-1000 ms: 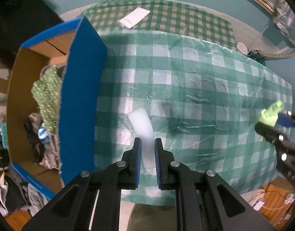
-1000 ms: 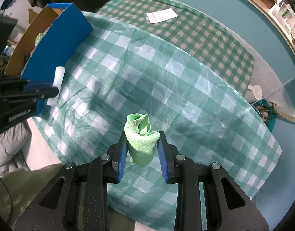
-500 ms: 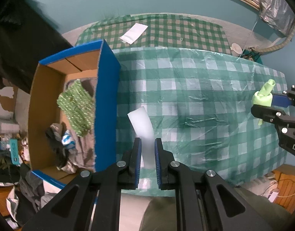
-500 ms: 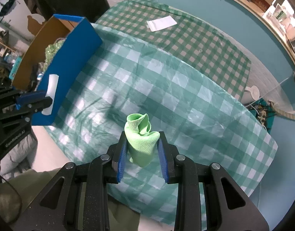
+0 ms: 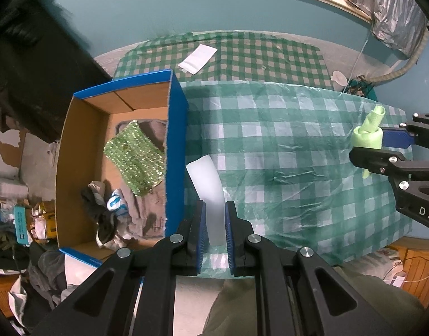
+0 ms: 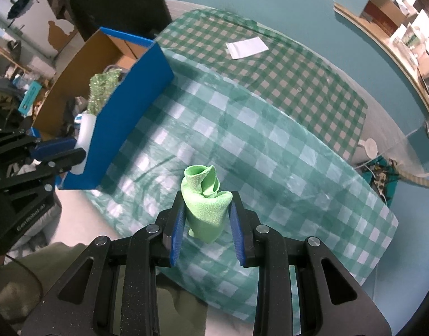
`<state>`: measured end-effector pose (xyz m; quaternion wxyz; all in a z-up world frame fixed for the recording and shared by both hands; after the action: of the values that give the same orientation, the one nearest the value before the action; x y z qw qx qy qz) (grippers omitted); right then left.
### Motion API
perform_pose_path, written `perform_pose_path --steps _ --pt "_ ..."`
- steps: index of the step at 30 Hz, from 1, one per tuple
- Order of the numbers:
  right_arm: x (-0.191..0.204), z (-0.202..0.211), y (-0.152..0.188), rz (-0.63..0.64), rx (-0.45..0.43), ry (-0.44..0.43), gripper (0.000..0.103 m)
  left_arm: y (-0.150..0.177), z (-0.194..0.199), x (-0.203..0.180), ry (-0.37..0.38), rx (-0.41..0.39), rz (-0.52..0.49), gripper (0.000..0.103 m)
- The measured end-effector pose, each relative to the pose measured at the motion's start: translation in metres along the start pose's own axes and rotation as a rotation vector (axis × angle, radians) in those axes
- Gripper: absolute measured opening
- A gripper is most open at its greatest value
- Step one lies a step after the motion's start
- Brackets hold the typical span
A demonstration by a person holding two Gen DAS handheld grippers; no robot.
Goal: Organize soft objects
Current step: 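Lift and carry the green cloth and white foam tube over the box with both grippers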
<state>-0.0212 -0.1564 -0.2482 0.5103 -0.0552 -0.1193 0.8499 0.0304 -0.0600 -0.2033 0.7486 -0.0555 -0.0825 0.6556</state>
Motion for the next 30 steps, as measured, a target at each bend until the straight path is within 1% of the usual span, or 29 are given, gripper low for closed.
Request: perform_pose_path --steps 12,21,30 --pt "0.046 0.005 -0.041 0.077 -0.028 -0.036 0.029 -0.008 0.011 0.038 -0.009 -0.022 0.069 0.013" --pt "0.078 -0.001 -0.072 0.142 -0.033 -0.059 0.029 -0.007 0.014 0.080 -0.011 -0.023 0.159 0.013" --pt "0.114 -0.013 -0.107 0.213 -0.033 -0.087 0.030 -0.005 0.010 0.124 -0.033 -0.022 0.238 0.013"
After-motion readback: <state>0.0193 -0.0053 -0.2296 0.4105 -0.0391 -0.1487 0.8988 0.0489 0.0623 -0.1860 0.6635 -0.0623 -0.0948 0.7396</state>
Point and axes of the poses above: each gripper's, at about its wrist camera, not at the fingertips, and z roughly against the way its jaws point, x to its left, y to its underside, the point moved 9 cm from there along -z, roughly the way its jaws point, and after that the axes turned 10 degrees about z, right-handed, at the moved point
